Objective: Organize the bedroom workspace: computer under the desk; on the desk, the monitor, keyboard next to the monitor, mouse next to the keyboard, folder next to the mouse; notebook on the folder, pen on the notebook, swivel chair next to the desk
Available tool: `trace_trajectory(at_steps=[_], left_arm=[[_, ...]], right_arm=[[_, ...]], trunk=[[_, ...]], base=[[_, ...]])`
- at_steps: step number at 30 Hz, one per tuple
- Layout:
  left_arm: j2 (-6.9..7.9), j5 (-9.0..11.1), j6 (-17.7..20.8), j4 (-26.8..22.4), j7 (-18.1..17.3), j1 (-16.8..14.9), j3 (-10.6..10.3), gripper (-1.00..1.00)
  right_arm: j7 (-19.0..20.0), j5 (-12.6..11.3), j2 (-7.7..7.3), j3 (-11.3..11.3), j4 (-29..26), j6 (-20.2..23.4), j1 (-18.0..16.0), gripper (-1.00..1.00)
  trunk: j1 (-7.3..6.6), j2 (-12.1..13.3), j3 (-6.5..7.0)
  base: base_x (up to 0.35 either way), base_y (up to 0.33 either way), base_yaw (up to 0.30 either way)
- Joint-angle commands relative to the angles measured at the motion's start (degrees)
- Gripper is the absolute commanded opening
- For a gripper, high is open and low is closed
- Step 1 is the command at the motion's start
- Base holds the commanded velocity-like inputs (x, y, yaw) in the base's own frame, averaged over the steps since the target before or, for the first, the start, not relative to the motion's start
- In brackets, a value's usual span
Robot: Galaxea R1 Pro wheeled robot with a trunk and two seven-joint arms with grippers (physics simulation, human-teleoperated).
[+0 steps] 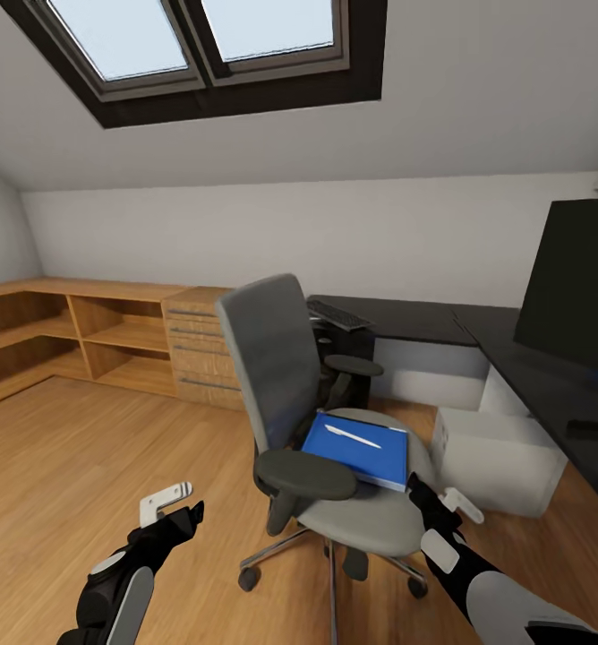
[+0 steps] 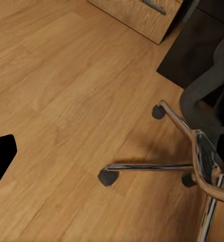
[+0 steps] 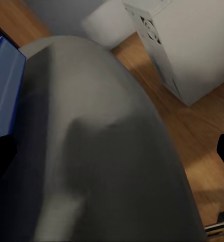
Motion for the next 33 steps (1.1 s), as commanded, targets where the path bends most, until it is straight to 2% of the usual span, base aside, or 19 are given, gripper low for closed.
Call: trace_trajectory(at_steps=[1,10,33], left_arm=[[-0.04,0.61,0.20,-0.07,0.44,-0.04,0.03,1.00],[0.00,0.62,0.20,-0.07,0.39,-0.04,0.02,1.00],[0.08,0.62,0.29,0.01,0.35,-0.04,0.02,1.00]], right_arm=[[-0.11,0.29,0.03,-0.33,-0.01,-0.07,-0.03,1.00],[-0.10,0.30,-0.04,-0.44,-0.01,-0.11,-0.03,1.00],[-0.27,0.30,-0.02,-0.37,-0.10,-0.21,-0.03,1.00]], trunk=[[-0.24,0.39,0.12],[-2.21,4.00,1.74],[-2.21,4.00,1.74]], base=[[0.000,0.000,0.001],[0.000,0.000,0.000],[0.000,0.000,0.000]])
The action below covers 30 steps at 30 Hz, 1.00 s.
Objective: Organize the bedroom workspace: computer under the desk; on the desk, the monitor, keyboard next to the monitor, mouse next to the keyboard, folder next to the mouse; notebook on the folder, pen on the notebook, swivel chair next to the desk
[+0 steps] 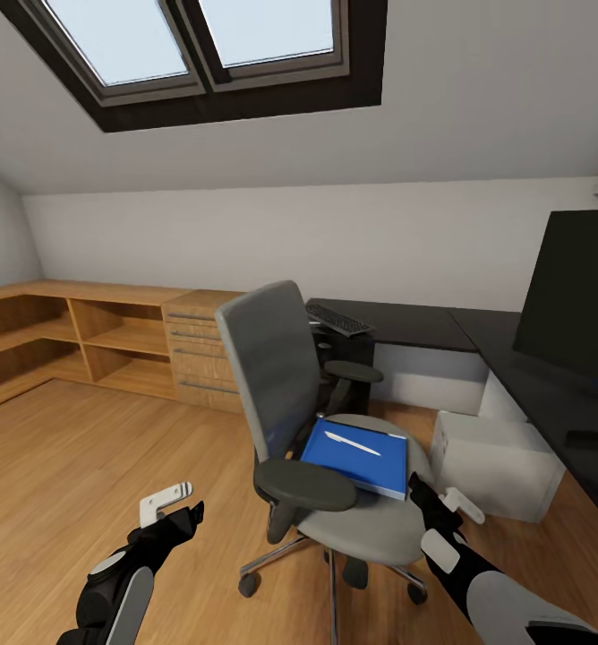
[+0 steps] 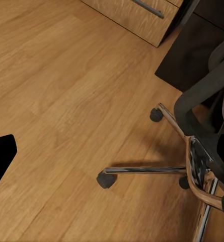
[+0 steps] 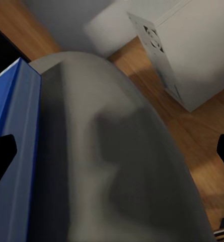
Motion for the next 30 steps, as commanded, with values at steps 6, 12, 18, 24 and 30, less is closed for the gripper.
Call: trace_trajectory(at_steps=[6,12,18,24,30], left_arm=[[-0.03,0.61,0.20,-0.07,0.44,-0.04,0.03,1.00],[-0.03,0.61,0.20,-0.07,0.44,-0.04,0.03,1.00],[-0.03,0.55,0.20,-0.07,0.44,-0.04,0.10,1.00],[0.05,0.59,0.20,-0.07,0.44,-0.04,0.12,1.00],[0.06,0.61,0.20,-0.07,0.48,-0.04,0.19,1.00]], right_arm=[[-0.05,0.29,0.01,-0.46,-0.04,-0.12,-0.02,1.00],[-0.01,0.26,-0.07,-0.48,0.01,-0.21,-0.02,1.00],[0.03,0.24,-0.01,-0.46,0.07,-0.21,0.00,1.00],[0.10,0.40,0.01,-0.37,0.07,-0.27,-0.02,1.00],[0.08,0.29,-0.23,-0.25,0.25,0.69,0.00,1.00]], trunk=[[-0.01,-0.03,-0.06],[-0.01,-0.03,-0.06],[-0.01,-0.03,-0.10],[-0.01,-0.03,-0.12],[-0.01,-0.03,-0.12]], base=[[0.000,0.000,0.000],[0.000,0.000,-0.106],[0.000,0.000,-0.241],[0.120,0.000,-0.057],[0.143,0.000,-0.005]])
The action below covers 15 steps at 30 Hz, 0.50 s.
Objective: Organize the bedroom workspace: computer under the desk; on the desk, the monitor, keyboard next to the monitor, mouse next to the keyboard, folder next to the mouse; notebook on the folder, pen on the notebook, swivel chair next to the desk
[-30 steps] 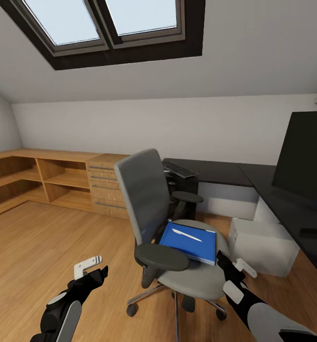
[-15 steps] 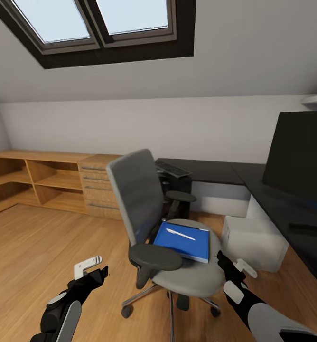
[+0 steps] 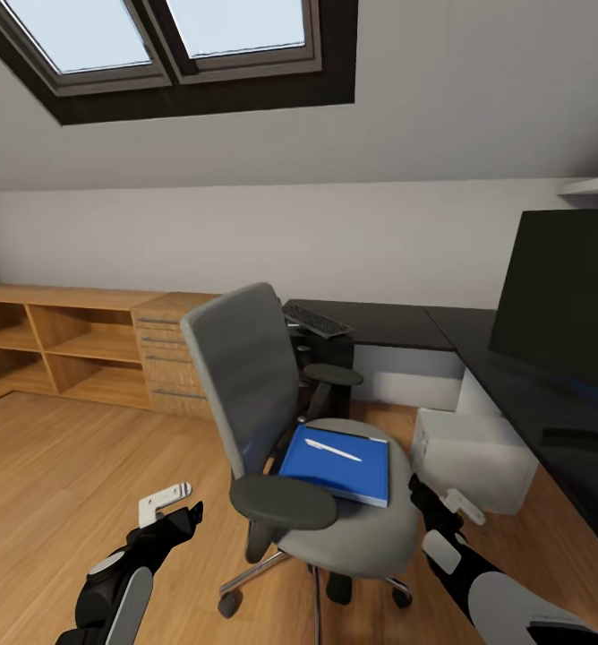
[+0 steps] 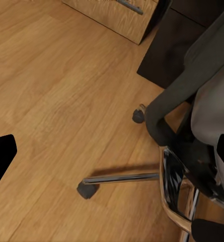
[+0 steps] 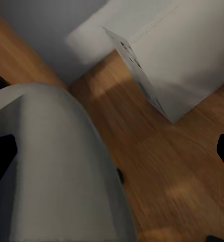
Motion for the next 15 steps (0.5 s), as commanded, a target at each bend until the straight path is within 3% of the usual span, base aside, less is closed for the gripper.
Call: trace_trajectory(at_steps=[1,5,7,15], left_arm=[[-0.03,0.61,0.20,-0.07,0.43,-0.04,0.04,1.00],[-0.03,0.61,0.20,-0.08,0.41,-0.04,0.05,1.00],[-0.03,0.55,0.19,-0.07,0.41,-0.04,0.07,1.00],[0.05,0.53,0.07,-0.07,0.40,-0.04,0.18,1.00]], right_arm=[[-0.12,0.23,-0.07,-0.34,0.02,0.63,-0.03,1.00],[-0.12,0.04,-0.70,-0.59,-0.01,4.38,-0.05,1.00],[-0.12,-0.16,-2.37,-0.81,-0.09,7.82,-0.05,1.00],[0.01,-1.45,-3.06,-0.85,-0.14,9.38,-0.04,1.00]], trunk=[[0.00,-0.03,-0.06],[0.00,-0.03,-0.06],[0.00,-0.03,-0.06],[0.00,-0.03,-0.06]], base=[[0.035,0.000,-0.001],[0.018,0.000,-0.001],[0.003,0.000,0.000],[0.075,0.000,0.000]])
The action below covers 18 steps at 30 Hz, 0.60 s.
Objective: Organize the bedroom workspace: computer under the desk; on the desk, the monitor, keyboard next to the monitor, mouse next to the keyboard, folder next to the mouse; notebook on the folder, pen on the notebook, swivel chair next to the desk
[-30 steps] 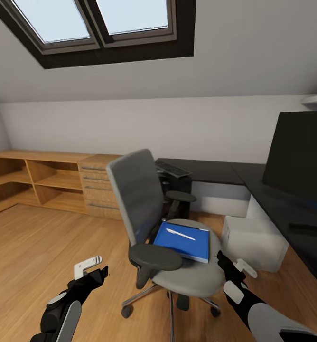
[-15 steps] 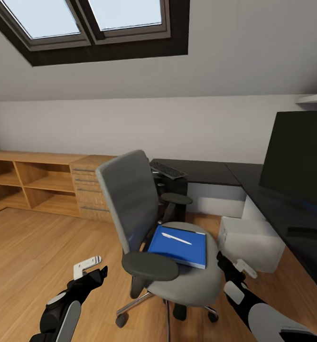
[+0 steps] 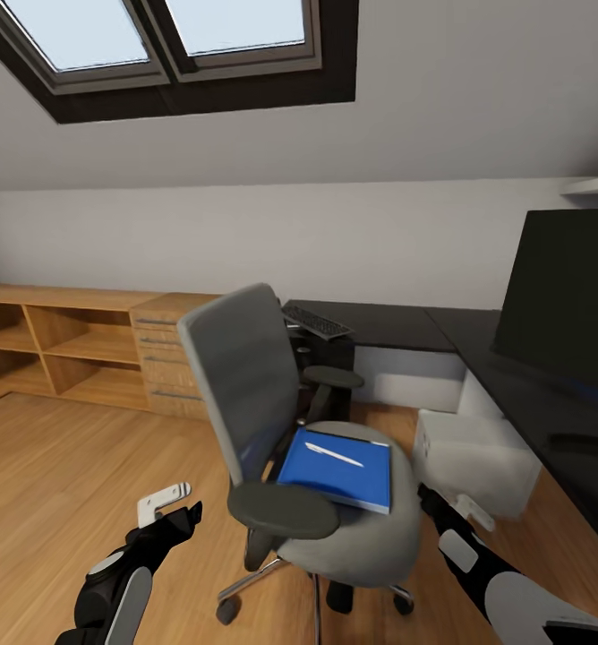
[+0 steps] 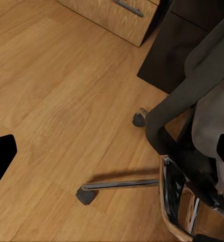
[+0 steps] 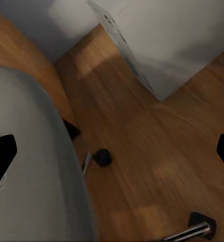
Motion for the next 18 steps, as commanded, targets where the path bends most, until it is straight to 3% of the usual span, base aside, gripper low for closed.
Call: trace_trajectory(at_steps=[1,14,18], left_arm=[[-0.03,0.61,0.21,-0.07,0.44,-0.04,0.04,1.00],[-0.02,0.66,0.31,0.01,0.72,-0.04,0.24,1.00],[-0.02,0.73,0.33,0.01,0.69,-0.04,1.12,1.00]], right_arm=[[-0.04,0.07,0.00,-0.34,-0.03,0.02,-0.03,1.00],[0.25,-0.38,-0.87,-0.44,-0.05,3.28,-0.05,1.00],[0.26,-0.39,-0.99,-0.64,-0.05,3.70,-0.05,1.00]], trunk=[[0.01,-0.03,-0.06],[0.01,-0.03,-0.06],[0.01,-0.03,-0.06]], base=[[0.253,0.000,0.000],[0.168,0.000,0.000],[0.127,0.000,0.000]])
